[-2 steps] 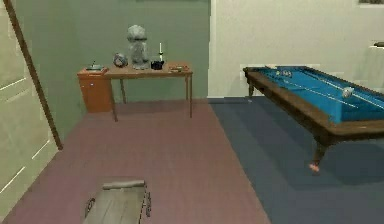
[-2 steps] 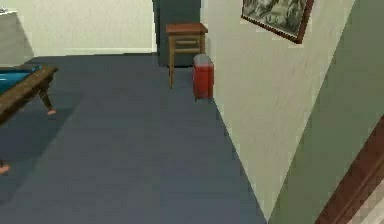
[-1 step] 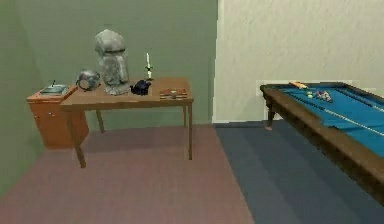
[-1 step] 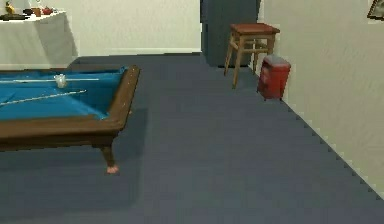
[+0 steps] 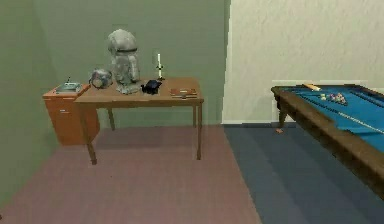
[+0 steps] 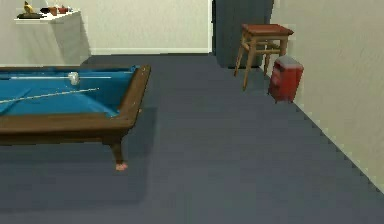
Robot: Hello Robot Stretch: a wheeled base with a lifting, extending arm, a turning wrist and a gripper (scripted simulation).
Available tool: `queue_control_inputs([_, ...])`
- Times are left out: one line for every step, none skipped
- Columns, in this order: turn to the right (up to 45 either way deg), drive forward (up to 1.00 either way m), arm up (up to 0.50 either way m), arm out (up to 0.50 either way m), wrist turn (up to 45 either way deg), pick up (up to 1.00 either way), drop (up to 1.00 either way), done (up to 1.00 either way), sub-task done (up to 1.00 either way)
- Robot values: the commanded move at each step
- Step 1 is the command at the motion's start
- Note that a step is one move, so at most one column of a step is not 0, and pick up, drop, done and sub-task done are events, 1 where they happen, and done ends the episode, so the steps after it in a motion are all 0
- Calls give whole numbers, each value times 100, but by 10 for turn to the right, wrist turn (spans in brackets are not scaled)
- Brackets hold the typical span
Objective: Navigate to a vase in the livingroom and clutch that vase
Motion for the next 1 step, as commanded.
queue_control_inputs([0,50,0,0,0,0,0,0,0])
